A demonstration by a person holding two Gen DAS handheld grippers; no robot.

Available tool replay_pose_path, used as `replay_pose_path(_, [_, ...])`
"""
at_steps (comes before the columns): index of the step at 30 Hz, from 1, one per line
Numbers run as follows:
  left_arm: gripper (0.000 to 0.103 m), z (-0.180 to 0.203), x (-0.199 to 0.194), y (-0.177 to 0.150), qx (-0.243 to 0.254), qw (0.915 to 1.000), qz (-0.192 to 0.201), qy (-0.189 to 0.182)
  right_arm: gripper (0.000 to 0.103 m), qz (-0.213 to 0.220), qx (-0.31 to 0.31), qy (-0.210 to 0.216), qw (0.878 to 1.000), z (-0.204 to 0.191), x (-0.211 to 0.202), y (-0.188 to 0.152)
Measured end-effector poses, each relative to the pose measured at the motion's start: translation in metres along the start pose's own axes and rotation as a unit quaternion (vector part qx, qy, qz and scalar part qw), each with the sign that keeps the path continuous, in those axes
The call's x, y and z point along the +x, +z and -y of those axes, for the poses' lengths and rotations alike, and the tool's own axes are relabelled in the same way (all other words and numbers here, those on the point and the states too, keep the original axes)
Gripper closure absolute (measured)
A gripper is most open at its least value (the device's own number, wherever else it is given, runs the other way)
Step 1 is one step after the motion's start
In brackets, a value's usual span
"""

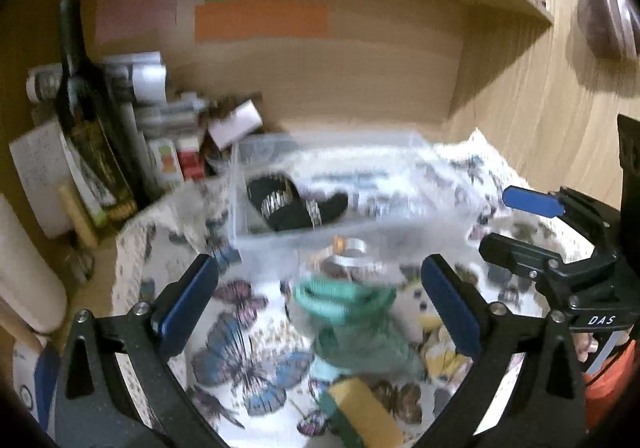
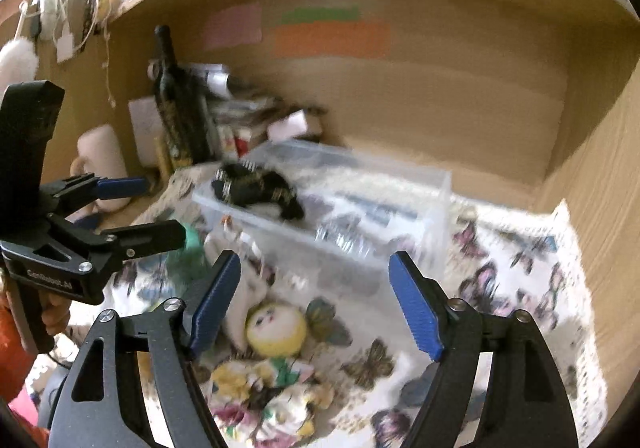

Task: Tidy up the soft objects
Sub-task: 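Grasp the green sock with the left gripper while the right gripper grasps the yellow felt ball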

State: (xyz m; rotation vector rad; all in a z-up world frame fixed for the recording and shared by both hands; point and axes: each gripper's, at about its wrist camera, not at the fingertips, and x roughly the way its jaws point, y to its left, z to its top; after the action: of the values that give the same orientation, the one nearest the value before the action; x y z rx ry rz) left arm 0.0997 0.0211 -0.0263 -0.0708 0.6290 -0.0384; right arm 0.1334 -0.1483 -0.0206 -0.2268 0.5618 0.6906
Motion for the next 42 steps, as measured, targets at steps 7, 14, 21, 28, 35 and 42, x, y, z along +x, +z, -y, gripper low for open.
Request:
replay_pose_path(7, [0.000, 0.000, 0.025, -0.035, -0.005, 0.9985, -0.055, -0.008, 0.029, -0.055, 0.024, 0.022, 0.998, 0.000, 0.023, -0.032])
replay_pose_path(14, [0.015, 0.002, 0.036, -0.051, -0.004, 0.9986, -0.050, -0.012, 0.031, -0.098, 0.022, 0.043, 0.994, -0.004, 0.045, -0.042])
replay_pose_path(21, [0.064, 0.006, 0.039, -0.054, 0.003, 0.9968, -0.058, -0.055, 0.062, -0.113, 0.020, 0.070, 0.991, -0.009, 0.053, -0.045])
replay_pose_path(28, [0.084, 0.007, 0.027, -0.055, 0.009, 0.9974, -0.043, -0.057, 0.067, -0.078, 0.027, 0.052, 0.995, -0.005, 0.036, -0.043])
replay_pose_path(35, [0.085, 0.004, -0.008, -0.037, 0.008, 0.9987, 0.009, -0.050, 0.067, -0.031, 0.029, 0.036, 0.998, 0.001, 0.010, -0.029])
replay_pose_path(42, [0.085, 0.003, -0.032, -0.005, 0.007, 0.9970, 0.064, -0.043, 0.067, 0.027, 0.036, 0.018, 0.999, 0.013, -0.015, -0.006])
